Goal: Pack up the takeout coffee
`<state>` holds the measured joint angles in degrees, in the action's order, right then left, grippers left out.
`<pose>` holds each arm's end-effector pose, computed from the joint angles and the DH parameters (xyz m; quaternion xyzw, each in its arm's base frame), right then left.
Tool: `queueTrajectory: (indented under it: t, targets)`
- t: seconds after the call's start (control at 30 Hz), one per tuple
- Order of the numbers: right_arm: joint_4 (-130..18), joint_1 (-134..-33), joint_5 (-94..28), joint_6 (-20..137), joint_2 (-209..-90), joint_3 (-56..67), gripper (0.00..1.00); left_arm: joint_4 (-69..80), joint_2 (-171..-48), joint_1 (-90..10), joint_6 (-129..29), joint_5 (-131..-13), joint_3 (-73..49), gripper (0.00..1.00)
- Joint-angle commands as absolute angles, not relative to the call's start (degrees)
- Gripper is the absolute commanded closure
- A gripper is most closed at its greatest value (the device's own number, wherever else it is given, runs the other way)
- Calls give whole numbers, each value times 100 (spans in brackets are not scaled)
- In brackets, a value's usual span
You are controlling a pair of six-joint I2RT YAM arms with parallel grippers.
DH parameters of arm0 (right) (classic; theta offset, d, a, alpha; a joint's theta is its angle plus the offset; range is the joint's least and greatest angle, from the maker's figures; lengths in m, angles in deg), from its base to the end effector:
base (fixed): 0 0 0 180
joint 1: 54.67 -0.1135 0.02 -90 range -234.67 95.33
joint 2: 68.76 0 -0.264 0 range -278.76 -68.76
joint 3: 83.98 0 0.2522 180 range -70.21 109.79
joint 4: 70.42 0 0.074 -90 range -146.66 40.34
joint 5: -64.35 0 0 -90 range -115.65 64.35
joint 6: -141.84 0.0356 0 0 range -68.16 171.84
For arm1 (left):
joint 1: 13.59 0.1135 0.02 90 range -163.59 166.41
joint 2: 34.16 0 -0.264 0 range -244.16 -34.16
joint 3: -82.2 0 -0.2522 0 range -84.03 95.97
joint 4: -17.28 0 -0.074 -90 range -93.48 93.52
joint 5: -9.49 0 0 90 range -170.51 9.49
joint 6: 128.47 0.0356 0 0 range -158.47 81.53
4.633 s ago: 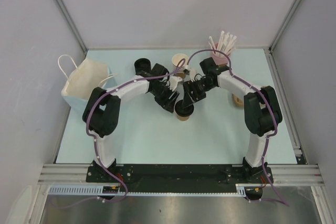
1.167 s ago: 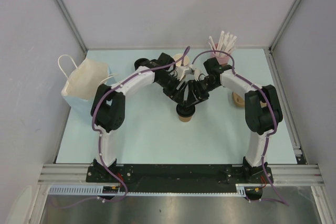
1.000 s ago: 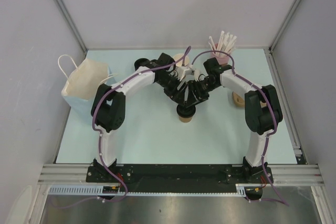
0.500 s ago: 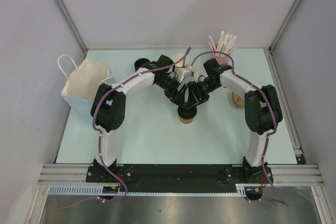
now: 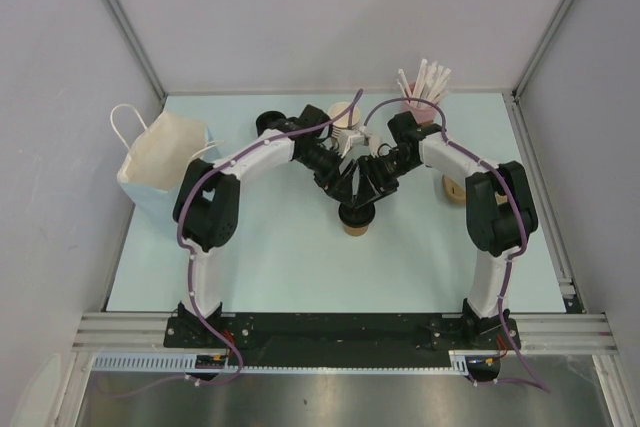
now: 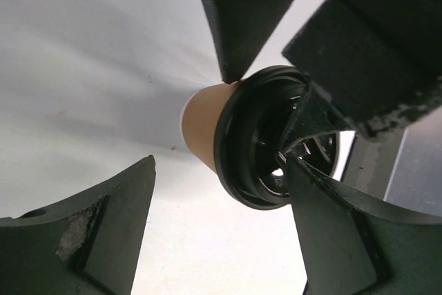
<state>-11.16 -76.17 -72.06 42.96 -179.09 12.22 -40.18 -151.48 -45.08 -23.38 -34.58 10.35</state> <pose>0.3483 0.1649 0.2051 -0.2932 0.8628 0.4021 0.0891 0.3527 -0.2461 0.2172 0.4291 0.7969 -0.4048 0.1301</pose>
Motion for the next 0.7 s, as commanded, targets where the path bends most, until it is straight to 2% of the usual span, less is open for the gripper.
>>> queueTrajectory:
  t: [0.0, 0.1, 0.27, 0.5, 0.67]
  targets:
    - [-1289, -7647, -6740, 3945, -18082, 1249, 42, -3893, -14973, -4550, -2432, -4227, 992, 19]
    - [-1324, -7621, -6608, 4006, -18047, 1249, 42, -3884, -14974, -4567, -2398, -4535, 966, 20]
    - [-1324, -7577, -6616, 4015, -18074, 1249, 42, -3507, -14517, -4541, -2458, -4220, 746, 19]
    - [-1324, -7621, -6590, 4007, -18091, 1249, 42, -3550, -14051, -4479, -2503, -3797, 1404, 17]
    - [-1333, -7612, -6546, 4024, -18074, 1258, 42, -3577, -14016, -4558, -2380, -4482, 1178, 18]
